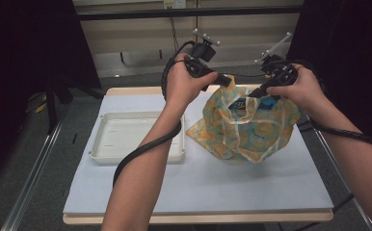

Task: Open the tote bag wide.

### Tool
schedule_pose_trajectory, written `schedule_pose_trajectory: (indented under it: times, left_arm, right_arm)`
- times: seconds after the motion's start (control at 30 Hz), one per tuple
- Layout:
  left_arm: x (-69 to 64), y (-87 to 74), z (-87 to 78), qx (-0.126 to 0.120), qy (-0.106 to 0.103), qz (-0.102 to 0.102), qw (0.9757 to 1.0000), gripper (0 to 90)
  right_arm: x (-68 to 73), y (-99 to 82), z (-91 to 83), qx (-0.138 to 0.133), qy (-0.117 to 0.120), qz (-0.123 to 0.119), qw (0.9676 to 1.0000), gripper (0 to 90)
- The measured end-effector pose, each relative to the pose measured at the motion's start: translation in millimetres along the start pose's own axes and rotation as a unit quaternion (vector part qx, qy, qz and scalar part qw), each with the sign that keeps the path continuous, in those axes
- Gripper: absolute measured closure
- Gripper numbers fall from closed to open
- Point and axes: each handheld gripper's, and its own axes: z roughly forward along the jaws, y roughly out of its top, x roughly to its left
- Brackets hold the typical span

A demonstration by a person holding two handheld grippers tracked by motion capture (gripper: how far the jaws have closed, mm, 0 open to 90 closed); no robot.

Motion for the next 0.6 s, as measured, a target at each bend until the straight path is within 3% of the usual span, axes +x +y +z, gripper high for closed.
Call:
schedule_pose_trajectory:
  times: [0.13,0.33,0.43,0.6]
  left_arm:
    - [13.4,4.1,9.5,-0.017,0.014,-0.01,0.9997,90.0]
    - [35.8,-5.8,37.0,0.014,0.021,-0.032,0.9992,90.0]
    - [44.4,-17.2,50.1,0.036,0.011,-0.051,0.998,90.0]
    - [52.5,-32.1,56.6,0.044,0.002,-0.075,0.9962,90.0]
  right_arm:
    - [-1.0,0.0,0.4,0.002,0.003,0.001,1.0,87.7]
    - [-4.0,1.5,-0.6,-0.001,0.006,0.001,1.0,85.3]
    - [-7.1,1.6,-3.6,-0.006,0.001,0.006,1.0,78.4]
    - [-10.6,1.0,-14.3,-0.016,-0.017,0.014,0.9996,65.6]
